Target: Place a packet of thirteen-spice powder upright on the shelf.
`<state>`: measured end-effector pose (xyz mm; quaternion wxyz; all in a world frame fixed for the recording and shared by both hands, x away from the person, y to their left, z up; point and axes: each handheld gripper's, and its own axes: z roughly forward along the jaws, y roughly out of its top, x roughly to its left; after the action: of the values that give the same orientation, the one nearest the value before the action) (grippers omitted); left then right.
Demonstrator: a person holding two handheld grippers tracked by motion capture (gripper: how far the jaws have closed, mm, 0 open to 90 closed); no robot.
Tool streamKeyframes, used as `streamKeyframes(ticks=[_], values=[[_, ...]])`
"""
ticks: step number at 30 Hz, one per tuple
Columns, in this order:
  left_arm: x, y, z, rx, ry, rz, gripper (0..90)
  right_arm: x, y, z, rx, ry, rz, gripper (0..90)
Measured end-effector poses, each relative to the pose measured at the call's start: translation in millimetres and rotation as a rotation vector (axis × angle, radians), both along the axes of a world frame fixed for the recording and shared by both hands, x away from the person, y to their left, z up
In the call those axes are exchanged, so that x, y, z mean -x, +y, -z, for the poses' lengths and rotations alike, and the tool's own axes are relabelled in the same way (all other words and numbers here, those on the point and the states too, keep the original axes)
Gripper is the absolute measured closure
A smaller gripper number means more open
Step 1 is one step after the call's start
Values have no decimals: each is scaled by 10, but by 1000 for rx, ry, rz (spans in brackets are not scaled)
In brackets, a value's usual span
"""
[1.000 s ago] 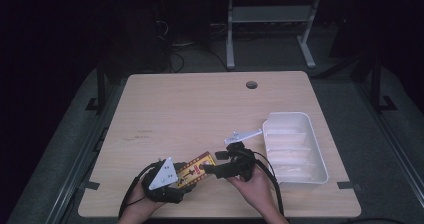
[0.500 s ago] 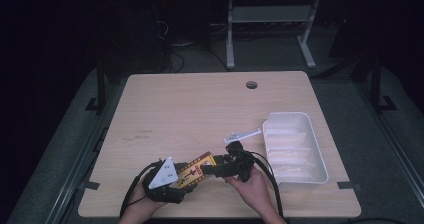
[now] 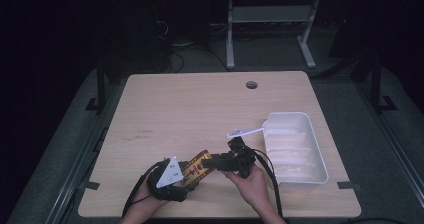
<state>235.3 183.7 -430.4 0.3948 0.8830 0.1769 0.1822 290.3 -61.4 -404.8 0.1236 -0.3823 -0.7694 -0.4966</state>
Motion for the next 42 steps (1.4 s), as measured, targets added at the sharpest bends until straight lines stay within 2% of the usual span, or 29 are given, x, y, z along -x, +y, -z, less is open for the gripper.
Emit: streamKeyframes(ticks=[2, 5, 8, 10, 11, 12, 13, 14, 15, 16, 17, 18, 21, 22, 25, 27, 28, 31, 34, 36, 38, 42], values=[[-5, 3, 2, 2, 2, -3, 294, -8, 2, -16, -6, 3, 0, 675], [-33, 30, 32, 9, 28, -6, 288, -11, 55, -103, 42, -24, -4, 685], [-48, 61, 31, 10, 35, -10, 289, -16, 59, -141, 62, -41, -1, 686], [-57, 105, 26, 21, 42, -18, 285, -37, 26, -199, 83, -68, 0, 686], [-71, 157, 21, 44, 52, -17, 271, -47, -11, -260, 114, -99, 2, 686], [-71, 157, 21, 44, 52, -17, 265, -44, -29, -301, 136, -125, 2, 686], [-97, 212, 16, 77, 75, -25, 266, -37, -41, -340, 156, -149, 1, 686], [-97, 212, 16, 77, 75, -25, 265, -33, -48, -376, 178, -163, -7, 686], [-127, 261, 9, 105, 97, -34, 263, -32, -48, -404, 202, -179, -18, 686], [-127, 261, 9, 105, 97, -34, 262, -32, -48, -404, 202, -179, -18, 686], [-137, 290, 2, 113, 99, -42, 260, -24, -39, -441, 250, -207, -41, 685], [-142, 306, 1, 121, 101, -45, 260, -26, -37, -445, 259, -210, -49, 686], [-167, 376, -12, 178, 145, -51, 260, -63, -39, -464, 270, -214, -79, 686], [-171, 393, -16, 186, 144, -57, 260, -63, -39, -464, 270, -214, -79, 686], [-202, 452, -9, 188, 148, -76, 259, -107, -48, -521, 272, -229, -105, 685], [-225, 492, 2, 205, 158, -90, 255, -125, -42, -568, 288, -246, -136, 685], [-233, 507, 4, 212, 163, -94, 255, -132, -41, -610, 307, -272, -170, 685], [-257, 559, 4, 231, 174, -115, 256, -135, -53, -651, 328, -293, -195, 685], [-283, 605, 13, 226, 180, -128, 257, -155, -88, -683, 344, -288, -239, 685], [-307, 656, 20, 239, 190, -146, 257, -162, -122, -700, 351, -306, -274, 685], [-317, 674, 21, 240, 192, -147, 257, -159, -132, -709, 358, -315, -284, 685], [-352, 742, 27, 288, 234, -159, 263, -170, -172, -754, 376, -334, -330, 684]])
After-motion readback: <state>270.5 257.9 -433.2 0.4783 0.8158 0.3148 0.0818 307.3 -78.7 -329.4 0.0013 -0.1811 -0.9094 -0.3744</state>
